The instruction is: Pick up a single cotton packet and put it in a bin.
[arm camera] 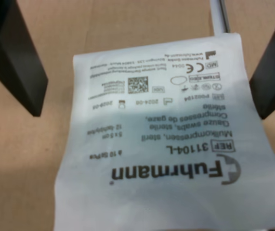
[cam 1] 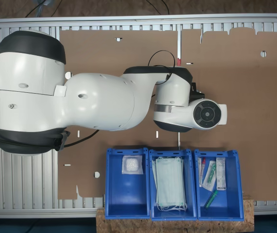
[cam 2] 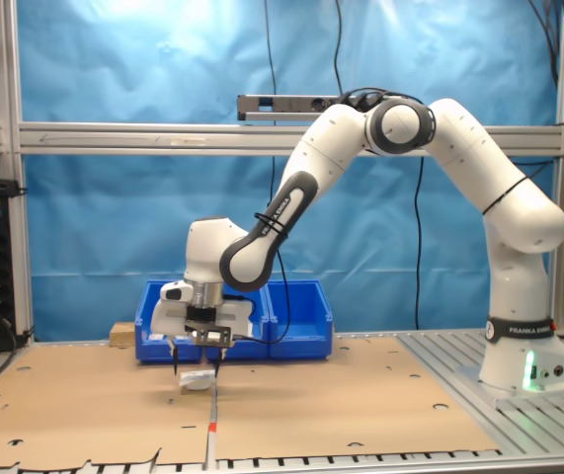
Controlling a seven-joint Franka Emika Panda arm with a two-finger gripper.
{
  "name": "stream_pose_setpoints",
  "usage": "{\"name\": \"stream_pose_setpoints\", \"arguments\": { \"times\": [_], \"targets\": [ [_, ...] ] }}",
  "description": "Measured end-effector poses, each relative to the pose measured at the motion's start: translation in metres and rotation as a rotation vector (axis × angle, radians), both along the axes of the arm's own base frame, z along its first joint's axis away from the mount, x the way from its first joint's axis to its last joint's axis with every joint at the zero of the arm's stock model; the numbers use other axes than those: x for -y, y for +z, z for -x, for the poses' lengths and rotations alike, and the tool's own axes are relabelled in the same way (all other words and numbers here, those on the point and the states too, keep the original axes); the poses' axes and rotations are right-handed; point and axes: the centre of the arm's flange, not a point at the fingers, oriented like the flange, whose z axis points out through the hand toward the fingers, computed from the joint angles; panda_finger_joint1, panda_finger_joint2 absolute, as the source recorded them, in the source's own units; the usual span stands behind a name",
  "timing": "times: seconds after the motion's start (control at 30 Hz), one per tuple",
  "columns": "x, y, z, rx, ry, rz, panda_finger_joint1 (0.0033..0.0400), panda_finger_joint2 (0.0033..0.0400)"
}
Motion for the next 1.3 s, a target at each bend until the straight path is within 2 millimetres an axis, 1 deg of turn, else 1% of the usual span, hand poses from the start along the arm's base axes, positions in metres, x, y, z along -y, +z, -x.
{"name": "stream_pose_setpoints", "arguments": {
  "times": [0.63,1.3],
  "targets": [
    [-0.002,-0.016,0.012,-0.036,0.0,-0.005,0.04,0.04],
    [-0.002,-0.021,0.016,-0.047,0.0,-0.007,0.04,0.04]
  ]
}}
